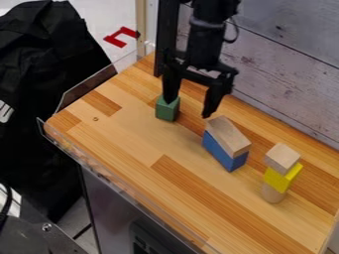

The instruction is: Put the green block on top of a rectangular block

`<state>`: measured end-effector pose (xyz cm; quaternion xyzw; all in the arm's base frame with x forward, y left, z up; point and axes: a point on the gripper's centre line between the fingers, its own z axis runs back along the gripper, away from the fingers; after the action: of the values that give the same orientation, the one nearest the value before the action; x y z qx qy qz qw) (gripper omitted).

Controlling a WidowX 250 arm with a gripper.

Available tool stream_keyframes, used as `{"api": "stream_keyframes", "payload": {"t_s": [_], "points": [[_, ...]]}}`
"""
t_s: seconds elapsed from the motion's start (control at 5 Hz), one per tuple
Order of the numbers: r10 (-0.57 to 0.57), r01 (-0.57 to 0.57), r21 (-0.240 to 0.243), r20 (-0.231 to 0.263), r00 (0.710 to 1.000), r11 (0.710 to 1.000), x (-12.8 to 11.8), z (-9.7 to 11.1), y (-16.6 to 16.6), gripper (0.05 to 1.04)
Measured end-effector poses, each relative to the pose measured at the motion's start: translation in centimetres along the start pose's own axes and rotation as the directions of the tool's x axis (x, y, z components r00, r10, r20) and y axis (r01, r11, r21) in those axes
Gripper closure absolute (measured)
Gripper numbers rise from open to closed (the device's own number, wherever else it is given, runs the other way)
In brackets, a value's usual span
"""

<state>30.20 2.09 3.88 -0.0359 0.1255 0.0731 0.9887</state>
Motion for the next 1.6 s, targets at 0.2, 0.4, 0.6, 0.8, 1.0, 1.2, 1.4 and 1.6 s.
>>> {"api": "stream_keyframes", "payload": {"t_s": [0.2,0.4,0.6,0.8,1.0,1.2,1.4,1.6], "points": [[0.060,-0.060,-0.018,-0.013,0.998,0.998,1.8,-1.1,2.3,0.085],[0.064,-0.065,-0.020,-0.026,0.998,0.998,2.7,-1.6,3.0,0.085],[0.062,-0.063,-0.023,-0.054,0.997,0.998,2.7,-2.7,3.7,0.085],[0.052,-0.055,-0.031,-0.104,0.993,0.998,2.5,-4.2,3.6,0.085],[0.052,-0.055,-0.031,-0.103,0.993,0.998,2.7,-4.3,3.6,0.112],[0.073,-0.076,-0.037,-0.082,0.994,0.996,3.0,-4.4,3.5,0.383],[0.099,-0.103,-0.049,-0.073,0.992,0.993,3.0,-4.6,3.3,0.502],[0.129,-0.133,-0.056,-0.076,0.989,0.990,2.7,-4.6,3.2,0.503]]}}
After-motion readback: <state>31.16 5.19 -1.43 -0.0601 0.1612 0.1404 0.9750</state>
